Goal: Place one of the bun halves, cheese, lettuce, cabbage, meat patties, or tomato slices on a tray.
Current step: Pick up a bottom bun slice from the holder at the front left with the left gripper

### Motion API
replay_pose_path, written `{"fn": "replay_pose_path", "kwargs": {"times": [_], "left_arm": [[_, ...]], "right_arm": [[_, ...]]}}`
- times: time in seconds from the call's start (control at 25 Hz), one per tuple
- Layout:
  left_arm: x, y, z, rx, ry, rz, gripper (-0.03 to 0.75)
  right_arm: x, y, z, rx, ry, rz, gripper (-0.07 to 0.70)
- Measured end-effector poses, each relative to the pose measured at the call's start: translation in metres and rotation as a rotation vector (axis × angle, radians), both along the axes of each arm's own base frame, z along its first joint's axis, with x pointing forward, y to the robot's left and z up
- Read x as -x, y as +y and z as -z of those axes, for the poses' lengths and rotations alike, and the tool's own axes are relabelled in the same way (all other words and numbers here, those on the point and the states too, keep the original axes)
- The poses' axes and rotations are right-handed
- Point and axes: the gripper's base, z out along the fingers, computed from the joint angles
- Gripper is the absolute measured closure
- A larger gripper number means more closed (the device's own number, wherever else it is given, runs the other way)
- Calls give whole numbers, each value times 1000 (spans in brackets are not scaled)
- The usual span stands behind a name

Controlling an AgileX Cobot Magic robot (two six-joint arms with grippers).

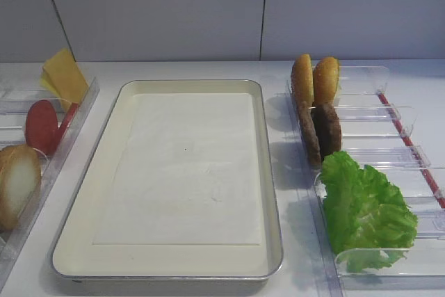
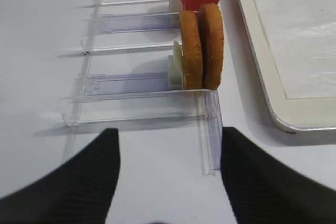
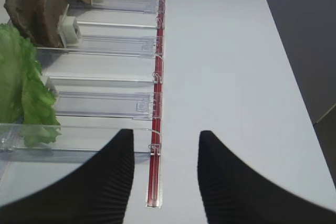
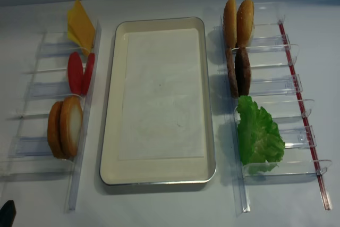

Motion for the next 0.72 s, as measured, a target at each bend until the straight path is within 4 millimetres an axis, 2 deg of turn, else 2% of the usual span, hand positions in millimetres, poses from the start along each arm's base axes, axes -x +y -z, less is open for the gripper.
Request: {"fn": "replay_pose_path", "kwargs": {"times": [0.16,0.36,0.48,0.72], "left_arm": [[0,-4,0,-15,-5,64,302],[2,-8,-18,-3,-56,110,303],[-15,-9,-30,-15,0,127,303],[-74,-23,-61,59,64,245,321]], "right_arm": [[0,0,0,0,0,0,311],[0,0,0,0,0,0,311],[0,0,0,0,0,0,311],[0,0,0,0,0,0,311]]}}
